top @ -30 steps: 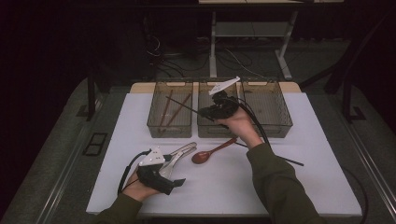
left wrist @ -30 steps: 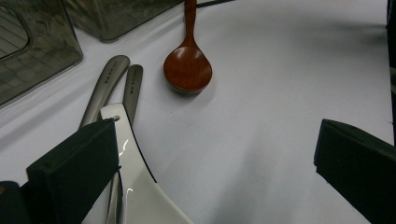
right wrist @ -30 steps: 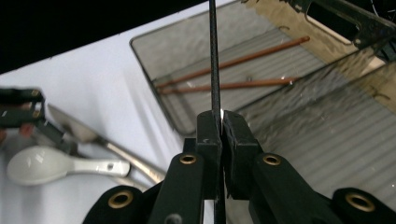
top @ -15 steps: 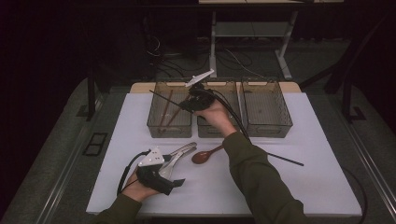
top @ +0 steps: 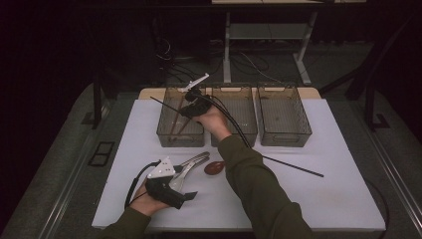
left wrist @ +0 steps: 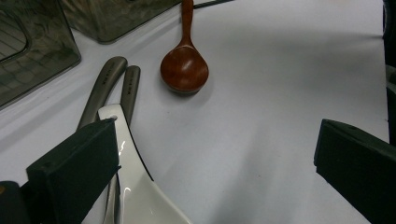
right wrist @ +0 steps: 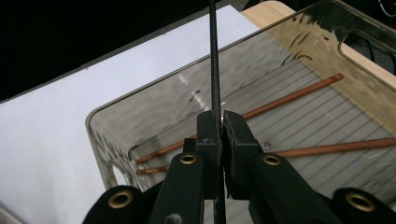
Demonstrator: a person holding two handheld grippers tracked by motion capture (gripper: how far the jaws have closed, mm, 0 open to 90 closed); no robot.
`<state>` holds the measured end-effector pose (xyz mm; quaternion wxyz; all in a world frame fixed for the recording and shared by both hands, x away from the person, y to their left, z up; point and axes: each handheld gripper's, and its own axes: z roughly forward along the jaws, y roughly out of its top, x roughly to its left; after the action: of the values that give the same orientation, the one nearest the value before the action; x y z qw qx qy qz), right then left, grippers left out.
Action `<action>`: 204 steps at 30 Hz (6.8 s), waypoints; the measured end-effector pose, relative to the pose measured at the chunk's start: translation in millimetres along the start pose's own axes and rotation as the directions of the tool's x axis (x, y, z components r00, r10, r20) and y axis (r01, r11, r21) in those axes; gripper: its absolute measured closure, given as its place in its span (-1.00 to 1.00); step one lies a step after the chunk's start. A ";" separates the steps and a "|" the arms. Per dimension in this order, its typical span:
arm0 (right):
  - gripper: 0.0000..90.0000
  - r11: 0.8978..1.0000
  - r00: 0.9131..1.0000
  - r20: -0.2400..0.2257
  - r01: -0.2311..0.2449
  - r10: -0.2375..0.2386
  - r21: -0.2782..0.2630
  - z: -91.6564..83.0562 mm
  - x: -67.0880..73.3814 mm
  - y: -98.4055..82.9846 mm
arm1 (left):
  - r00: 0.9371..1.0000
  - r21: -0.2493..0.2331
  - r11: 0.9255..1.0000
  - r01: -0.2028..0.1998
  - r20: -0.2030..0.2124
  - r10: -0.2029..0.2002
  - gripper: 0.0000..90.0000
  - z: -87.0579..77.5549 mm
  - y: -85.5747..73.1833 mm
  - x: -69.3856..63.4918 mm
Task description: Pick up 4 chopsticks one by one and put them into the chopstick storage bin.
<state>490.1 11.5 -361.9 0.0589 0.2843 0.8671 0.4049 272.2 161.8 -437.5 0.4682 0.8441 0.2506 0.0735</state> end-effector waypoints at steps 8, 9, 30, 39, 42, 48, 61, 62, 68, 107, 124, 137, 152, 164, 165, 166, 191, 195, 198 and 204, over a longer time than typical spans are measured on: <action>0.90 1.000 1.000 0.002 0.004 -0.004 0.018 15.9 5.9 -1.5 | 1.000 0.003 1.000 -0.002 0.003 0.002 -1.00 0.4 0.1 -0.1; 0.90 1.000 1.000 0.000 0.002 -0.002 0.021 17.3 6.3 -1.7 | 1.000 0.002 1.000 -0.001 0.003 0.001 -1.00 0.5 0.1 -0.3; 0.33 1.000 1.000 0.013 -0.008 0.008 0.002 11.0 6.4 -3.2 | 1.000 0.003 1.000 -0.005 0.006 0.005 -1.00 0.7 0.1 -0.4; 0.10 1.000 1.000 -0.016 0.002 -0.003 -0.031 -24.1 3.3 -16.9 | 1.000 0.000 1.000 0.002 0.008 -0.002 -1.00 0.5 0.4 0.1; 0.04 0.999 1.000 -0.028 0.001 -0.002 -0.039 -35.5 1.1 -23.6 | 1.000 -0.003 1.000 0.007 0.008 -0.007 -1.00 -0.1 0.3 0.0; -0.06 0.998 0.998 -0.051 0.023 -0.026 -0.053 -55.5 -1.6 -38.2 | 1.000 -0.006 1.000 0.009 0.008 -0.009 -1.00 0.0 0.2 0.4; -0.13 0.993 0.991 -0.092 0.090 -0.097 -0.073 -97.5 1.1 -62.2 | 1.000 -0.003 1.000 0.008 0.004 -0.008 -1.00 -0.3 -0.1 1.3; -0.13 0.993 0.991 -0.096 0.088 -0.095 -0.076 -100.5 1.2 -64.7 | 1.000 -0.001 1.000 0.004 0.001 -0.004 -1.00 -0.7 -0.1 1.8; -0.12 0.992 0.989 -0.111 0.088 -0.098 -0.091 -117.7 -0.6 -83.1 | 1.000 0.003 1.000 0.014 0.003 -0.014 -1.00 -0.4 -0.5 1.8; -0.13 0.998 0.997 -0.060 0.051 -0.054 -0.048 -194.9 -24.4 -209.1 | 1.000 0.003 1.000 0.008 0.002 -0.008 -1.00 -1.3 -0.3 1.1; 0.19 0.999 0.999 0.034 -0.026 0.025 0.024 -226.9 -55.4 -261.6 | 1.000 0.005 1.000 0.006 0.000 -0.006 -1.00 -0.7 -0.2 0.9; 0.63 0.991 0.999 0.043 -0.019 0.013 0.136 -224.4 -73.5 -282.3 | 1.000 0.008 1.000 0.003 0.004 -0.003 -1.00 -0.4 -0.2 0.7; 0.82 0.977 1.000 0.028 0.003 -0.009 0.212 -221.5 -79.4 -292.4 | 1.000 0.013 1.000 0.002 0.006 -0.002 -1.00 0.1 -0.3 0.9; 0.88 0.976 0.998 0.022 0.055 -0.061 0.209 -220.8 -78.9 -293.3 | 1.000 0.015 1.000 0.000 0.009 0.000 -1.00 1.3 -0.4 0.0; 0.89 0.976 0.998 0.019 0.059 -0.064 0.209 -220.9 -79.0 -293.4 | 1.000 0.015 1.000 0.000 0.009 0.000 -1.00 1.3 -0.4 0.0; 0.89 0.976 0.998 0.016 0.061 -0.066 0.211 -221.1 -78.8 -293.5 | 1.000 0.015 1.000 0.000 0.010 -0.001 -1.00 1.3 -0.4 0.0; 0.91 0.986 0.998 -0.035 0.060 -0.055 0.157 -235.3 -78.2 -289.8 | 1.000 0.014 1.000 -0.002 0.009 0.002 -1.00 1.0 -0.4 0.1; 0.91 0.990 0.998 -0.038 0.059 -0.055 0.125 -243.1 -77.9 -287.6 | 1.000 0.014 1.000 -0.002 0.010 0.001 -1.00 1.2 -0.5 0.1; 0.91 0.993 0.998 -0.037 0.059 -0.055 0.107 -249.5 -77.8 -286.5 | 1.000 0.013 1.000 -0.002 0.009 0.002 -1.00 1.1 -0.4 0.2; 0.91 0.997 0.998 -0.044 0.053 -0.050 0.057 -259.0 -78.0 -285.1 | 1.000 0.014 1.000 -0.002 0.008 0.001 -1.00 1.3 -0.4 0.2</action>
<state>341.9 -349.3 -409.3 0.0424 0.2547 0.8866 0.3838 272.7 161.1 -438.5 0.4632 0.8479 0.2486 0.0684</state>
